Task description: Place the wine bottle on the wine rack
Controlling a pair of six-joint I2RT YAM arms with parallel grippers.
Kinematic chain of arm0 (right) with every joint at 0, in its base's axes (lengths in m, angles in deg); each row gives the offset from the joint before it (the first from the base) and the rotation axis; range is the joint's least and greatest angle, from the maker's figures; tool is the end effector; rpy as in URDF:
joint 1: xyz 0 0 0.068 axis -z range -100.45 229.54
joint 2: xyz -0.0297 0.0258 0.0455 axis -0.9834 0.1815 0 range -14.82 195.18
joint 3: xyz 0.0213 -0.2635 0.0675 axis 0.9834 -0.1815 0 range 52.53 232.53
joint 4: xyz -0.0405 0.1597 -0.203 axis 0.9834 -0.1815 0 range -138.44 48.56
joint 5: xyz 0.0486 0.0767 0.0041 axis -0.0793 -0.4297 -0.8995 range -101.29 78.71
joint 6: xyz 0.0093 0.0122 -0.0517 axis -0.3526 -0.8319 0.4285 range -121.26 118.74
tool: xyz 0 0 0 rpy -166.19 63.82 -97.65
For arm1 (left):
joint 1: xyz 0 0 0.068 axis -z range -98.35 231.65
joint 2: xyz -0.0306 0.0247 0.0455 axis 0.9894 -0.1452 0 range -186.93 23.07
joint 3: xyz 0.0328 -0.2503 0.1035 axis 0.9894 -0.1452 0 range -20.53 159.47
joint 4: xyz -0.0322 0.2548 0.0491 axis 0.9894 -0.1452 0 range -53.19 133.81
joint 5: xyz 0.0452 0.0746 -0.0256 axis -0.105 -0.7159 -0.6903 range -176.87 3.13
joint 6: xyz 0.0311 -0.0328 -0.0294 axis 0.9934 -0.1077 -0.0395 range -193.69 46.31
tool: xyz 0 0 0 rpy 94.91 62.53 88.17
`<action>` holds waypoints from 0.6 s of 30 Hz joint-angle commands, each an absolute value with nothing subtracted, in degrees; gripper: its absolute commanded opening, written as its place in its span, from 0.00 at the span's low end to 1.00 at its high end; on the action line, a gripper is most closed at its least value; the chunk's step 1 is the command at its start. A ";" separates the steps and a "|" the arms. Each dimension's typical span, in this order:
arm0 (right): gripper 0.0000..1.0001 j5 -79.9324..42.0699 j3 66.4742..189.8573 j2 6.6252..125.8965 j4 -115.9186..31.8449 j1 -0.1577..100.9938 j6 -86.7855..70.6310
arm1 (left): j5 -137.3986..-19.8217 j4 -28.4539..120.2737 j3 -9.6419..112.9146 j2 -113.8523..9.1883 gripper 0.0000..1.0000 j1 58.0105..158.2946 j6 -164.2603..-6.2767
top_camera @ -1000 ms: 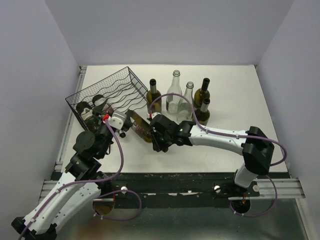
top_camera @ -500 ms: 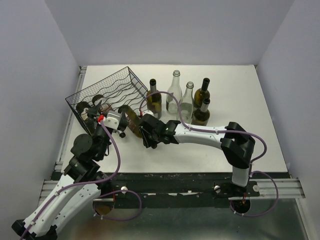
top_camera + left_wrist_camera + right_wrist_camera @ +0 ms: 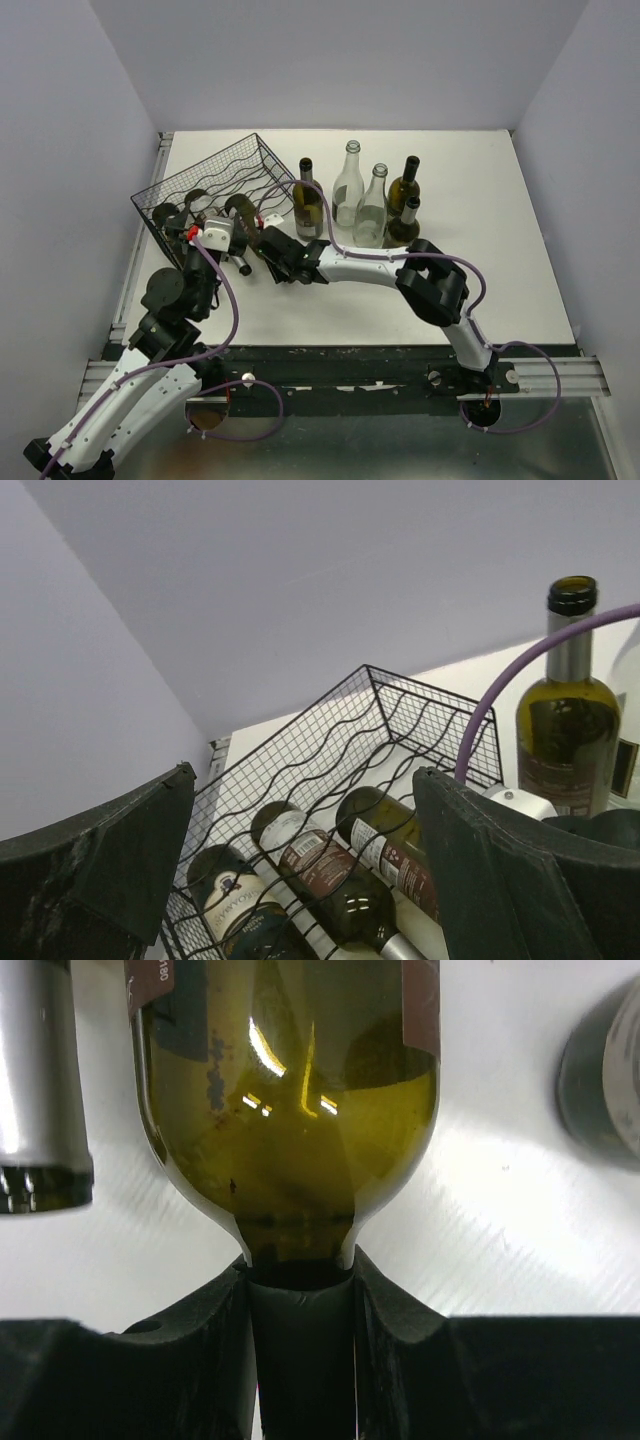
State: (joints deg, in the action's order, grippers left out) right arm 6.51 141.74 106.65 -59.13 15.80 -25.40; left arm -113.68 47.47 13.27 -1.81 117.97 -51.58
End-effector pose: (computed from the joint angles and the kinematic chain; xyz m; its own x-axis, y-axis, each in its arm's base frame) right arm 0.2160 0.4135 0.1761 -0.6226 -0.3820 -0.6829 -0.5613 0.8261 0.0496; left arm 0.1034 -0.0560 0.3449 0.2280 0.2492 -0.9412 0.0951 0.9564 0.2763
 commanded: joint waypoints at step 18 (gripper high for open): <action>0.01 21.67 174.15 125.09 -64.28 15.91 -15.59 | -127.65 54.09 11.81 -0.92 0.99 115.84 -55.32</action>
